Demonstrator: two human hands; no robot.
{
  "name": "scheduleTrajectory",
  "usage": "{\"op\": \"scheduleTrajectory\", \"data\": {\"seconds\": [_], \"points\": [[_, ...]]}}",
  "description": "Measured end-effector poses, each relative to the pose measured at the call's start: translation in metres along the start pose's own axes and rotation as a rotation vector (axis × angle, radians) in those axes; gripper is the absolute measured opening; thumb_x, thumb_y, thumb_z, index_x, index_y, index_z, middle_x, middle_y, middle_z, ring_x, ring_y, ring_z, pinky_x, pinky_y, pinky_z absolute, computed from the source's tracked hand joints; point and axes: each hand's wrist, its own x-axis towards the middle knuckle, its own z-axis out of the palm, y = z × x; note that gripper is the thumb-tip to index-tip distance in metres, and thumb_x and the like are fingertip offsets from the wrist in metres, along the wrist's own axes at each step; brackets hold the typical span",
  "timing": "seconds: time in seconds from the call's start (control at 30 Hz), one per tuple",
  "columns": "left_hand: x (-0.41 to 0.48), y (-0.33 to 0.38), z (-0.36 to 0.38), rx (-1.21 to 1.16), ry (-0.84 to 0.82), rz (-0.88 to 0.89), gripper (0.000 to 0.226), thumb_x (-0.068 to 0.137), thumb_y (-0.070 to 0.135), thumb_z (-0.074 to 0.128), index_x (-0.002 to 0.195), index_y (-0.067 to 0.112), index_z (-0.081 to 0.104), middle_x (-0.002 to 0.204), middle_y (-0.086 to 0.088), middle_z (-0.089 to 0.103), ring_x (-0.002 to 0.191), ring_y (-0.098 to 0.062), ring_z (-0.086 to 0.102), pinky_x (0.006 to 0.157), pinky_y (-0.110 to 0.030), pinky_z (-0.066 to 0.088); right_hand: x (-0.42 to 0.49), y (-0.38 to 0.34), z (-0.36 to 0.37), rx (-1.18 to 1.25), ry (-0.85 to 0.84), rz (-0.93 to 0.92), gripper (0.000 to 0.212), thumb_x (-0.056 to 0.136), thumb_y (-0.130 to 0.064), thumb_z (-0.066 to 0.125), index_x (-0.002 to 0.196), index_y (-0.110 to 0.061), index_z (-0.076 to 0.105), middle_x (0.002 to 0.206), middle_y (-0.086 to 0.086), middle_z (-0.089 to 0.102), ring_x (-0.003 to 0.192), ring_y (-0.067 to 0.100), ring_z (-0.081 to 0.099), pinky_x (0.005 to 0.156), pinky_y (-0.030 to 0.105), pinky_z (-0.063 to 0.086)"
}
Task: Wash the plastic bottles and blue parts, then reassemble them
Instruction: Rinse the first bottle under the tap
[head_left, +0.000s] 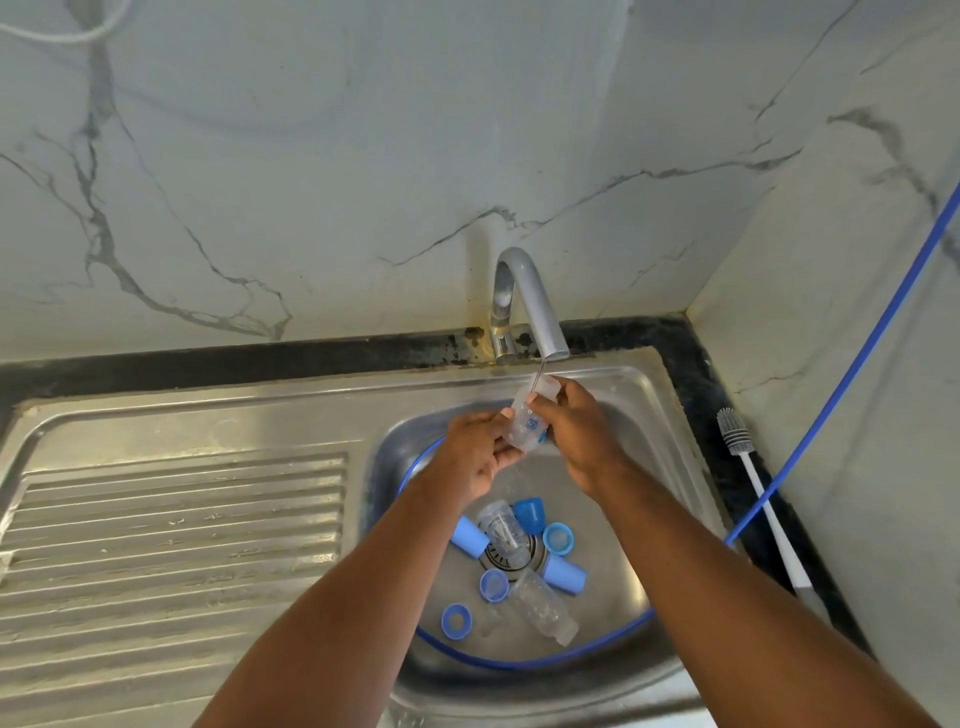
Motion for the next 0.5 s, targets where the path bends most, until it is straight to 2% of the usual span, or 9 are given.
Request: {"op": "scheduleTrajectory", "data": {"seconds": [0.1,0.2,0.33,0.5], "points": [[-0.006,-0.002,-0.015,0.023,0.000,0.014,0.011,0.096,0.009,0.066,0.103,0.001,0.069,0.093,-0.014,0.078,0.087,-0.024,0.076,0.072,-0.033,0.062,-0.006,0.004,-0.003,-0.052,-0.081,-0.017,0.042,0.089,-0.018,0.075,0.128,-0.023,0.059,0.117,0.000,0.070,0.107,0.019,0.068,0.096,0.047,0.057],[-0.009,-0.007,-0.029,0.065,0.020,0.020,0.018,0.092,0.009,0.071,0.108,0.000,0.071,0.099,-0.016,0.077,0.090,-0.024,0.076,0.075,-0.032,0.062,-0.011,0.006,-0.003,-0.104,-0.132,-0.060,0.042,0.085,-0.014,0.079,0.121,-0.028,0.062,0.116,-0.002,0.070,0.108,0.018,0.067,0.095,0.045,0.057],[-0.012,-0.012,-0.034,0.093,0.037,0.051,0.015,0.093,0.003,0.069,0.108,0.001,0.071,0.100,-0.017,0.077,0.092,-0.026,0.076,0.083,-0.036,0.062,-0.020,0.006,0.003,-0.222,-0.199,-0.123,0.052,0.079,-0.016,0.084,0.124,-0.028,0.060,0.115,-0.005,0.068,0.107,0.015,0.065,0.092,0.036,0.057],[-0.019,-0.012,-0.033,0.121,0.063,0.100,0.014,0.096,0.007,0.066,0.108,0.008,0.072,0.100,-0.015,0.077,0.093,-0.024,0.073,0.080,-0.037,0.062,-0.025,0.004,0.007,-0.296,-0.134,-0.160,0.059,0.077,-0.014,0.084,0.129,-0.026,0.058,0.118,-0.006,0.067,0.109,0.013,0.064,0.094,0.035,0.056]]}}
